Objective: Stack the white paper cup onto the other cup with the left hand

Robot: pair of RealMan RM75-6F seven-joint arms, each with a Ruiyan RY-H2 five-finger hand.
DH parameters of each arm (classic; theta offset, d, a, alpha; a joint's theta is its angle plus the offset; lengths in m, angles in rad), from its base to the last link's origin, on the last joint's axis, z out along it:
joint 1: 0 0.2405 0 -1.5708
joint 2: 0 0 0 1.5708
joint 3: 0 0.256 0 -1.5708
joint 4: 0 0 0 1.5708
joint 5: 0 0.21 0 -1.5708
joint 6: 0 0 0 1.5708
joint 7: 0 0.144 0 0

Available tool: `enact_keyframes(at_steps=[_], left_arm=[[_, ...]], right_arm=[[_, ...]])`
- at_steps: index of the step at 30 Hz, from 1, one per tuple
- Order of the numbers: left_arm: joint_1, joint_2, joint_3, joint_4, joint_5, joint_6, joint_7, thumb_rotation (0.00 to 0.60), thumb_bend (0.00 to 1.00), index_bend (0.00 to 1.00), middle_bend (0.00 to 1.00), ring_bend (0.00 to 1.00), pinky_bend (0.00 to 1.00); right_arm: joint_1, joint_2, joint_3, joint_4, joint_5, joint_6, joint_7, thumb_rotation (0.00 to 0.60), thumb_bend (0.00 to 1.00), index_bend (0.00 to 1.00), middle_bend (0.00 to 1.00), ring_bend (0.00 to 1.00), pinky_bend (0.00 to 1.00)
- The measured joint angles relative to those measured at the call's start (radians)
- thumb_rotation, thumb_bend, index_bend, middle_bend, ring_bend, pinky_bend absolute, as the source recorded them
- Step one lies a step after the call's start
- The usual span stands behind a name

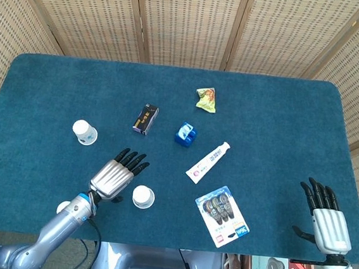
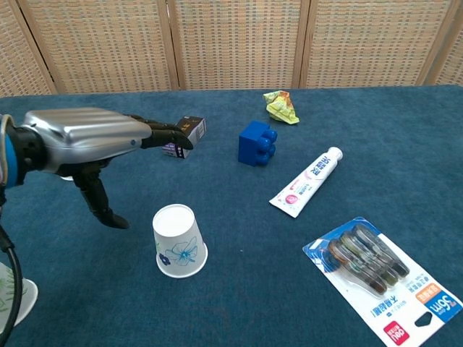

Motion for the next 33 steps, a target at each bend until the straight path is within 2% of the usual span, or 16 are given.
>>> enact_keyframes(at_steps=[14,20,24,33], left_arm=[[-0.123,-0.102,0.043,0.06,-0.132,0.05,0.046,0.6,0.17,0.19,0.0,0.0,0.0],[-0.159,-0.127,0.057,0.087,-0.172,0.064,0.043,0.6,0.17,0.32,0.0,0.0,0.0],[-0.168,-0.138,0.064,0.096,-0.176,0.07,0.037,0.6,0.17,0.39,0.0,0.0,0.0],[-0.183,-0.158,0.081,0.122,-0.171,0.08,0.002,0.6,0.17,0.44,0.0,0.0,0.0]], right_arm=[[-0.004,0.011,0.007,0.003,0.005,0.009,0.029,0.6,0.0,0.0,0.0,0.0,0.0],[-0.004,0.012,0.008,0.004,0.004,0.009,0.033,0.6,0.0,0.0,0.0,0.0,0.0],[-0.005,0.013,0.008,0.004,0.004,0.011,0.036,0.6,0.0,0.0,0.0,0.0,0.0],[-0.006,0.016,0.009,0.004,0.002,0.013,0.042,0.6,0.0,0.0,0.0,0.0,0.0]])
